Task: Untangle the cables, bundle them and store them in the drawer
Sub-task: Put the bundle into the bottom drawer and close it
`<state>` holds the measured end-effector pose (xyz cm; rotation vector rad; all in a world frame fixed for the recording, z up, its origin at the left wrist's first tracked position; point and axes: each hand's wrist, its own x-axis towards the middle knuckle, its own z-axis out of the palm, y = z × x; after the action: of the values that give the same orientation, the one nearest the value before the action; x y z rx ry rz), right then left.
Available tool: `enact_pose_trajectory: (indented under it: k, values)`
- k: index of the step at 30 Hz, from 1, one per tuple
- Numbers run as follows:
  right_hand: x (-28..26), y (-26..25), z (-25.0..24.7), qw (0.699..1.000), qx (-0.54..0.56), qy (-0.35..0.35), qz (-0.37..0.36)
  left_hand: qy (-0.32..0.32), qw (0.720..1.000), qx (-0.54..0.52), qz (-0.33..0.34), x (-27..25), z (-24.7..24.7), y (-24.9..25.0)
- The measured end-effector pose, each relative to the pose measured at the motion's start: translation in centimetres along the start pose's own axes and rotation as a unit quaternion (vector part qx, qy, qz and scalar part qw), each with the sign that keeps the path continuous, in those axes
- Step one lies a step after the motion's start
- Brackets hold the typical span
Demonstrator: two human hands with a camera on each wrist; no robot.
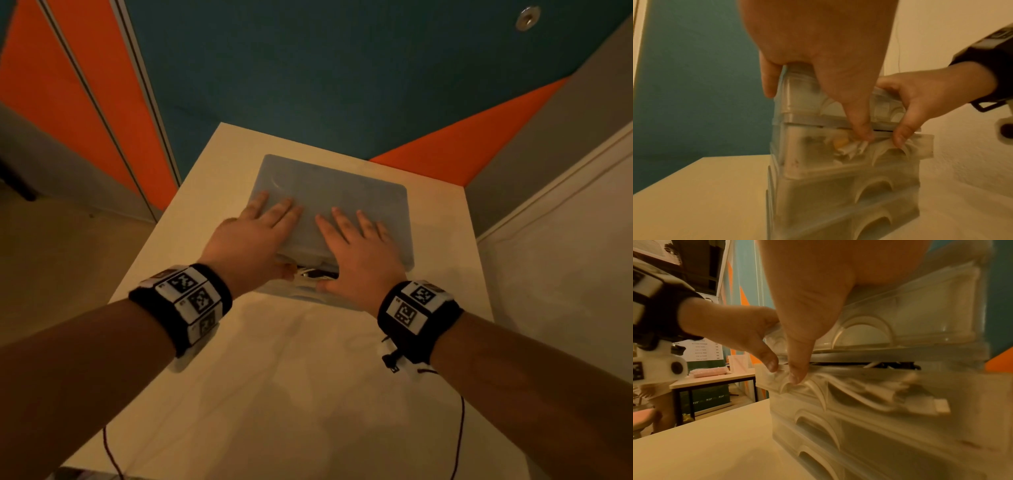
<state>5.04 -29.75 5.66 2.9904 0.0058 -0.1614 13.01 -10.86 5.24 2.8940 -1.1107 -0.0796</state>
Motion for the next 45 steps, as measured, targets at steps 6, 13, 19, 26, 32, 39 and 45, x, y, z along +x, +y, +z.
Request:
enact_pose_trajectory:
  k: [6, 13, 19, 26, 32, 39, 45]
  values:
    - [0.4, -0.2, -0.1, 1.0, 0.024, 0.006, 0.012, 0.034, 0.999, 0.009, -0.006, 0.3, 0.6, 0.0]
    - [-0.6, 0.9, 0.0, 0.999, 0.034, 0.019, -0.006, 0.0, 0.998, 0.059, -0.005, 0.1, -0.4, 0.7]
    - [-4.5, 5.5, 1.9, 0.995, 0.03, 0.035, 0.089, 0.024, 0.995, 0.096, 0.028, 1.1, -0.6, 3.0]
    - [-4.6, 6.1, 4.0, 0.976, 0.183, 0.086, 0.079, 0.017, 0.998, 0.053, 0.03, 1.7, 0.4, 3.3]
    - [-4.0, 6.0, 4.8, 0.968, 0.195, 0.133, 0.084, 0.031, 0.999, 0.037, 0.024, 1.9, 0.7, 3.5]
    - [-4.3, 6.3, 4.4, 0.974, 0.187, 0.114, 0.066, 0.01, 0.998, 0.042, 0.049, 2.0, 0.1, 2.8]
    - [-5.2, 6.2, 4.4, 0.97, 0.197, 0.119, 0.075, -0.049, 0.999, 0.012, 0.01, 1.9, -1.1, -0.1]
